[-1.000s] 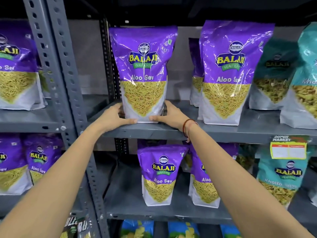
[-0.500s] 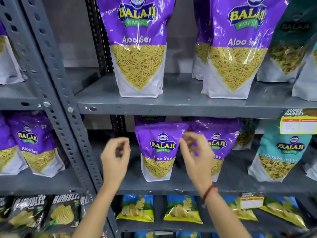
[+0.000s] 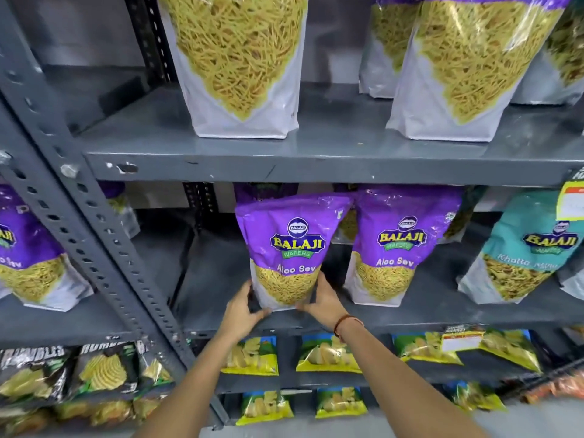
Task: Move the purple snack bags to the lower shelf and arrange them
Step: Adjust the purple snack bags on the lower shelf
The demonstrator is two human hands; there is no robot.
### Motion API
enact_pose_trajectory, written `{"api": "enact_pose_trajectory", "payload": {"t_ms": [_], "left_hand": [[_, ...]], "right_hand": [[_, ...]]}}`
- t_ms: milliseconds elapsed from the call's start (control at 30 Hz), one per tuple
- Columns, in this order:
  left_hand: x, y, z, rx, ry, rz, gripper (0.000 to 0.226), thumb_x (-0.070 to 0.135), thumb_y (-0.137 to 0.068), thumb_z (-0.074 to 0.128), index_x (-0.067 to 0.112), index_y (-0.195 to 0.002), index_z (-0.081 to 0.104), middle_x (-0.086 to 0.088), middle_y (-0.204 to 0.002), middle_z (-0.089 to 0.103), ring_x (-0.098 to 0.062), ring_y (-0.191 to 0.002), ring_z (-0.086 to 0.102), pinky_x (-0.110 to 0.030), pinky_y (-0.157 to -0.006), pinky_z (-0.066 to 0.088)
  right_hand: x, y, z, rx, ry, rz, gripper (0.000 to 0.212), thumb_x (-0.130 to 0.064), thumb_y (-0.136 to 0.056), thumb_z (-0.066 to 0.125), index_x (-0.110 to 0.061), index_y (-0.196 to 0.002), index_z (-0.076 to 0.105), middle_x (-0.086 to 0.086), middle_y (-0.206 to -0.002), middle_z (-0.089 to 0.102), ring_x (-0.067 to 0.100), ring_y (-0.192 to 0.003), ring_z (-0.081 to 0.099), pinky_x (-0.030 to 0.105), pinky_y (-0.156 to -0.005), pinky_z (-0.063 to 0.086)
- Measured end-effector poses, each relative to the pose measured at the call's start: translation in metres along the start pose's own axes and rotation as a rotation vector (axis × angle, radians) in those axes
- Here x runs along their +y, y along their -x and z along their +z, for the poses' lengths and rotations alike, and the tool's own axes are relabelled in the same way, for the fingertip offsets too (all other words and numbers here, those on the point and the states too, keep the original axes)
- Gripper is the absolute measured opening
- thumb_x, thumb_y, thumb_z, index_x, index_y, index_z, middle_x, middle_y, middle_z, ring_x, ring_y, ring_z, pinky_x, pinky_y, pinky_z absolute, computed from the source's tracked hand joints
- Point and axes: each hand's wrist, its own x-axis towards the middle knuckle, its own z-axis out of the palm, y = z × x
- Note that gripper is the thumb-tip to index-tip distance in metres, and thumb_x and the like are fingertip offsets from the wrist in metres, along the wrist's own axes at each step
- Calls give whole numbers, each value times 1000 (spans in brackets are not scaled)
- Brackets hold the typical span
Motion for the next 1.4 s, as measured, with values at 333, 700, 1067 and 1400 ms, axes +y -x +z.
{"api": "enact_pose_trajectory", "payload": {"t_ms": [333,700,1067,1400], "left_hand": [[-22,-22,-48,-137,8,-83,80,17,-68,81,15,-134,38,-7,-138,52,-23,-127,47,-42,-107,39],[-23,-26,-49,-159,-117,-65,75,25,-69,79,15,-132,38,-9,-138,52,-27,-125,48,-43,-104,40],[-21,-13,-43,-44,-149,-84,76,9,-66,81,5,-131,42,-15,-133,54,-33,-123,49,-46,-104,40],[36,38,43,185,-31,18,18,-7,-71,72,7,-80,65,-15,-72,68,11,-62,60,0,-59,41]], "right_hand": [[-13,-12,36,0,13,84,78,-25,-67,86,-11,-128,40,11,-134,47,25,-125,49,36,-103,42],[-3,-7,43,64,-32,122,62,-24,-69,84,-8,-116,48,12,-126,58,27,-117,56,45,-101,49],[3,1,30,9,26,74,72,-21,-70,82,-10,-129,43,13,-131,48,29,-119,53,42,-104,47],[72,80,-108,619,-59,81,23,-4,-77,75,-5,-96,63,17,-97,58,35,-86,63,52,-83,53]]}}
